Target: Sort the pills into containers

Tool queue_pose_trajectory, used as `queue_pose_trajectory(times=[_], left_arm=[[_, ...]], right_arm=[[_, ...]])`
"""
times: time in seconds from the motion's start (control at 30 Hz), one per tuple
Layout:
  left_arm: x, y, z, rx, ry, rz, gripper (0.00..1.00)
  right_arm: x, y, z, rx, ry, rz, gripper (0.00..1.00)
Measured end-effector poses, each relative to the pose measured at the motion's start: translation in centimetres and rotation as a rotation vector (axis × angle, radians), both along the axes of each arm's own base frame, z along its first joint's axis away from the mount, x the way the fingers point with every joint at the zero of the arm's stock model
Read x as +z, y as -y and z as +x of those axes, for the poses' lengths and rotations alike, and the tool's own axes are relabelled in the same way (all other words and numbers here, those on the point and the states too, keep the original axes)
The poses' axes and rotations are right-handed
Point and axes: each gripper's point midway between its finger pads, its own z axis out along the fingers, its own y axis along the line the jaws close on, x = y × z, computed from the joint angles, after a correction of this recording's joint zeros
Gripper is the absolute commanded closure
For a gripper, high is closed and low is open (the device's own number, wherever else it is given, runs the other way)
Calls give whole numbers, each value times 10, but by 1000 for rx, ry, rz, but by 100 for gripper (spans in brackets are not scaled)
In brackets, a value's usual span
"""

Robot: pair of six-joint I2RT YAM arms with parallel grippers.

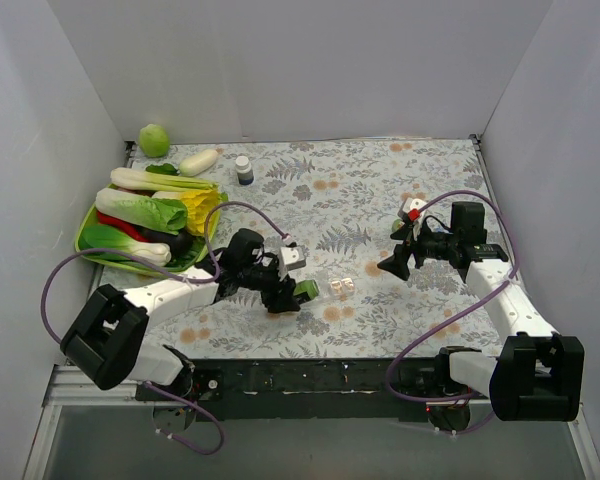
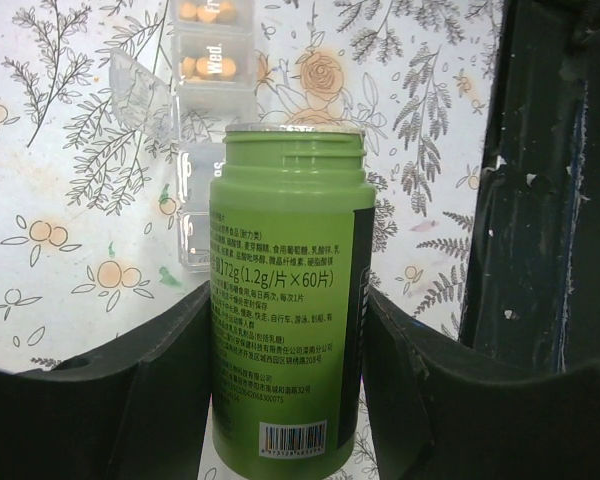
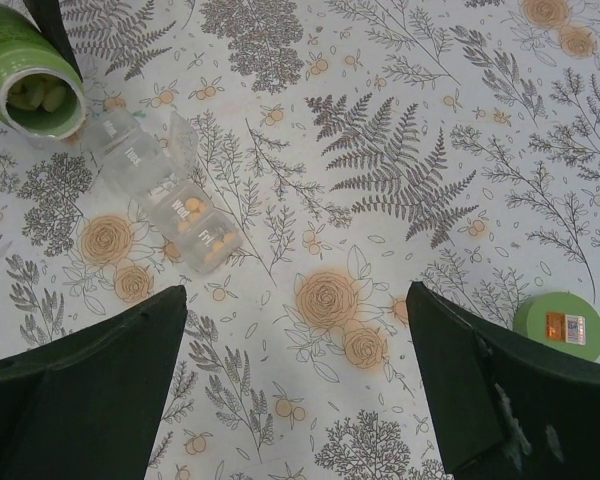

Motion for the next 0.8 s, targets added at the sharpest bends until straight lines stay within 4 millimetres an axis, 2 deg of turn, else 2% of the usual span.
queue_pose_trajectory(times=[0.23,0.8], left_arm=[[-12,3,9,31,-62,104,100],[-21,13,7,33,-159,231,100]], right_arm=[[-1,0,-1,4,-1,-4,2],[-3,1,-4,3,-17,-5,2]])
